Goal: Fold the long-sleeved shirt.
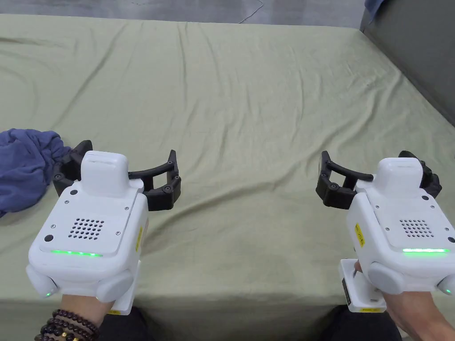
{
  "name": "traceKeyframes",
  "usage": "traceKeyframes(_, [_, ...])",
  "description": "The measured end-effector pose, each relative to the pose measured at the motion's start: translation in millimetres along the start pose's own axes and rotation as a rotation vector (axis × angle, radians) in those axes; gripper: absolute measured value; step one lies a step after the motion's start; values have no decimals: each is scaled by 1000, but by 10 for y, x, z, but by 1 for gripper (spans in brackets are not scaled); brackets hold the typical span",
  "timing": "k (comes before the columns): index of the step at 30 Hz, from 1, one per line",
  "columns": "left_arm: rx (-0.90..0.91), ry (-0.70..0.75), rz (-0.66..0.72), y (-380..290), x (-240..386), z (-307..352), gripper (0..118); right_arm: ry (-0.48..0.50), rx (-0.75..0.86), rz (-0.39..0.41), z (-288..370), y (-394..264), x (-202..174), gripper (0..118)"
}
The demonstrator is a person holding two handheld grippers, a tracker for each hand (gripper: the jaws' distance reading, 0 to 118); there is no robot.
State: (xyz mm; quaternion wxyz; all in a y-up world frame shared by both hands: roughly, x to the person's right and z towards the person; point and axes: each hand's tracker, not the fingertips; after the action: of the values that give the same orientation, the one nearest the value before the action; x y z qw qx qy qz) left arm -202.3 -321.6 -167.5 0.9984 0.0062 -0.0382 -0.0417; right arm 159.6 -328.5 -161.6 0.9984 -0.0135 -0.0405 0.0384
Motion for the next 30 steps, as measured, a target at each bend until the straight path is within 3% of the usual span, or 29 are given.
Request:
traceKeyframes(27, [43,29,-23,37,-6,38,118,-24,10,-21,33,96,61,118])
traceKeyframes(30, [-25,50,-77,122,28,48,117,-31,-21,-25,26,127,64,107])
